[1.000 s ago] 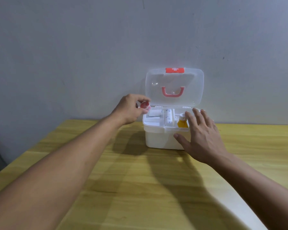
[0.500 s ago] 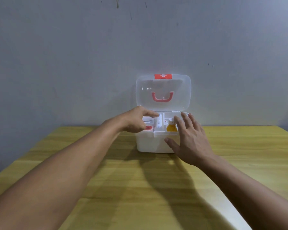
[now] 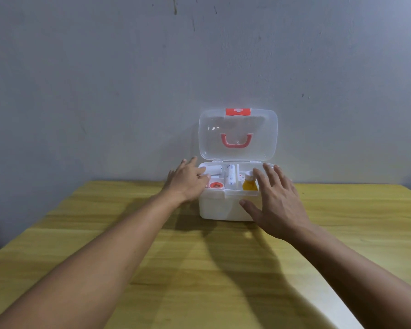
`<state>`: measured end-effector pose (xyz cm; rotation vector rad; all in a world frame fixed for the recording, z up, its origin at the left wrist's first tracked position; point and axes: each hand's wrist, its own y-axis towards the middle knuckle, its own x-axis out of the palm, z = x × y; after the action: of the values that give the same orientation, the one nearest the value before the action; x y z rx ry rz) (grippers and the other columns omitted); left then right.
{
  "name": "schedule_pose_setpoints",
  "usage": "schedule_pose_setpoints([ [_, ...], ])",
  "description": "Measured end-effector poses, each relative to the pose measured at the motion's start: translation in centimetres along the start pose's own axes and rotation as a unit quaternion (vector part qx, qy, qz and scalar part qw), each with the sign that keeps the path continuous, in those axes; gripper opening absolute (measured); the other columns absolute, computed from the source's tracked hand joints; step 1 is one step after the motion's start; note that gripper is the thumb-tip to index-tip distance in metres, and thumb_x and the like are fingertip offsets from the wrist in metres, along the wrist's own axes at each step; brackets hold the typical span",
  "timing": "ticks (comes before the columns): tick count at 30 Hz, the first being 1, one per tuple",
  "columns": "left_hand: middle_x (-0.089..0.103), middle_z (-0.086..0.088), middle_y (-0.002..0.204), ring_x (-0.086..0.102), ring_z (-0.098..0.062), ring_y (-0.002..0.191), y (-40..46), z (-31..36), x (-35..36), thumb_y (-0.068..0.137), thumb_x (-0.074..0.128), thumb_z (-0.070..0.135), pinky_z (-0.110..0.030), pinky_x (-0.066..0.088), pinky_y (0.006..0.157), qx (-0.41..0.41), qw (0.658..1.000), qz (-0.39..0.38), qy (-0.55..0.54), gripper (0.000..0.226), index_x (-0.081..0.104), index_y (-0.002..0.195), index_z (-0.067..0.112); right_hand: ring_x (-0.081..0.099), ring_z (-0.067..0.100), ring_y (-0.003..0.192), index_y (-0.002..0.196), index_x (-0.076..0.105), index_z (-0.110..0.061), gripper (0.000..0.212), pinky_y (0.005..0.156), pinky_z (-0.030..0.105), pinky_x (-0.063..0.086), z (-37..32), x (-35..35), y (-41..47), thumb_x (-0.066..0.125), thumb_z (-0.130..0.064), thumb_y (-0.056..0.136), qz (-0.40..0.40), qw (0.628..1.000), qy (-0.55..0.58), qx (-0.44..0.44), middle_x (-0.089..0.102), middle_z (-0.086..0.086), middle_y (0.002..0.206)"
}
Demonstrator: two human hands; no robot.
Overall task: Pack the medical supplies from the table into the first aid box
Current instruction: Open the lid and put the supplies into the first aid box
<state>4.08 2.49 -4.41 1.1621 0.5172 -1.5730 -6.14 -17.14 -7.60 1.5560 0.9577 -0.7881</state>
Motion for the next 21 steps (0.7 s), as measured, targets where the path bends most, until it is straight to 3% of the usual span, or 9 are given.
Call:
schedule_pose_setpoints([
  [2, 0.038, -0.012, 0.152, 0.028, -0.027, 0.144, 0.1, -0.1, 0.3, 0.089, 0.057, 0.032, -0.036, 0.029, 0.114, -0.034, 0.996, 0.061, -0.052, 0.025, 0.076, 0.095, 0.017, 0.001, 0.026, 0.150, 0.148, 0.020, -0.024, 0.075, 0.120, 0.042, 0.013, 0.0, -0.1, -0.1, 0.046, -0.060, 0.088, 0.001, 1.000, 0.000, -0.003, 0.010, 0.005, 0.162],
  [4, 0.057, -0.010, 0.133, 0.044, -0.029, 0.130, 0.0, 0.1, 0.6, 0.080, 0.069, 0.032, -0.033, 0.039, 0.104, -0.049, 0.988, 0.136, -0.060, 0.022, 0.075, 0.090, 0.014, 0.000, 0.025, 0.150, 0.148, 0.019, -0.024, 0.075, 0.120, 0.042, 0.013, 0.1, -0.1, -0.1, 0.046, -0.060, 0.088, 0.001, 1.000, 0.000, -0.005, 0.010, 0.005, 0.162],
  [6, 0.063, -0.004, 0.109, 0.050, -0.026, 0.115, 0.0, 0.2, 0.8, 0.073, 0.071, 0.029, -0.033, 0.046, 0.094, -0.062, 0.978, 0.185, -0.071, 0.014, 0.073, 0.078, 0.015, -0.001, 0.025, 0.150, 0.148, 0.018, -0.024, 0.075, 0.120, 0.042, 0.013, 0.1, -0.1, -0.1, 0.046, -0.059, 0.088, 0.000, 1.000, -0.001, -0.005, 0.009, 0.004, 0.162],
  [9, 0.072, 0.004, 0.081, 0.058, -0.024, 0.104, 0.4, 0.6, 1.0, 0.068, 0.068, 0.022, -0.032, 0.053, 0.081, -0.096, 0.966, 0.172, -0.165, 0.011, 0.076, 0.061, 0.020, 0.000, 0.026, 0.150, 0.148, 0.019, -0.025, 0.074, 0.120, 0.043, 0.014, 0.1, 0.0, -0.1, 0.047, -0.059, 0.088, 0.002, 1.000, -0.001, -0.004, 0.009, 0.004, 0.162],
  [12, 0.066, 0.008, 0.064, 0.065, -0.020, 0.094, 0.9, 0.7, 1.3, 0.070, 0.067, 0.015, -0.026, 0.049, 0.072, -0.131, 0.946, 0.120, -0.271, 0.017, 0.074, 0.055, 0.019, 0.001, 0.026, 0.150, 0.147, 0.021, -0.024, 0.074, 0.119, 0.043, 0.016, 0.0, 0.1, -0.1, 0.048, -0.059, 0.087, 0.009, 1.000, -0.002, -0.005, 0.012, 0.005, 0.162],
  [15, 0.068, 0.008, 0.074, 0.067, -0.007, 0.083, 1.1, 0.3, 1.9, 0.080, 0.067, 0.010, -0.025, 0.049, 0.079, -0.161, 0.913, 0.096, -0.362, 0.011, 0.078, 0.081, 0.009, 0.002, 0.027, 0.150, 0.147, 0.022, -0.024, 0.074, 0.120, 0.044, 0.016, 0.1, 0.2, -0.1, 0.049, -0.058, 0.087, 0.012, 1.000, 0.003, -0.006, 0.013, 0.006, 0.162],
  [17, 0.074, 0.000, 0.099, 0.072, -0.014, 0.088, 1.0, -0.1, 2.2, 0.084, 0.067, 0.014, -0.033, 0.055, 0.090, -0.170, 0.896, 0.121, -0.393, 0.017, 0.074, 0.100, 0.011, 0.002, 0.027, 0.150, 0.147, 0.022, -0.024, 0.074, 0.120, 0.044, 0.016, 0.2, 0.2, -0.1, 0.048, -0.059, 0.087, 0.011, 1.000, 0.002, -0.006, 0.012, 0.006, 0.162],
  [19, 0.066, -0.005, 0.127, 0.066, -0.023, 0.111, 0.9, 0.0, 2.3, 0.089, 0.061, 0.018, -0.035, 0.048, 0.102, -0.149, 0.915, 0.149, -0.345, 0.028, 0.069, 0.114, 0.012, 0.003, 0.027, 0.149, 0.146, 0.021, -0.024, 0.074, 0.120, 0.046, 0.015, 0.2, 0.1, -0.1, 0.047, -0.060, 0.087, 0.006, 1.000, -0.002, -0.004, 0.012, 0.006, 0.161],
  [21, 0.056, -0.007, 0.140, 0.051, -0.024, 0.130, 0.8, 0.6, 2.2, 0.094, 0.052, 0.022, -0.032, 0.039, 0.109, -0.090, 0.952, 0.163, -0.244, 0.034, 0.063, 0.122, 0.007, 0.002, 0.027, 0.149, 0.147, 0.020, -0.024, 0.076, 0.119, 0.049, 0.014, 0.0, -0.2, 0.1, 0.045, -0.063, 0.086, 0.000, 1.000, -0.004, 0.002, 0.013, 0.006, 0.161],
])
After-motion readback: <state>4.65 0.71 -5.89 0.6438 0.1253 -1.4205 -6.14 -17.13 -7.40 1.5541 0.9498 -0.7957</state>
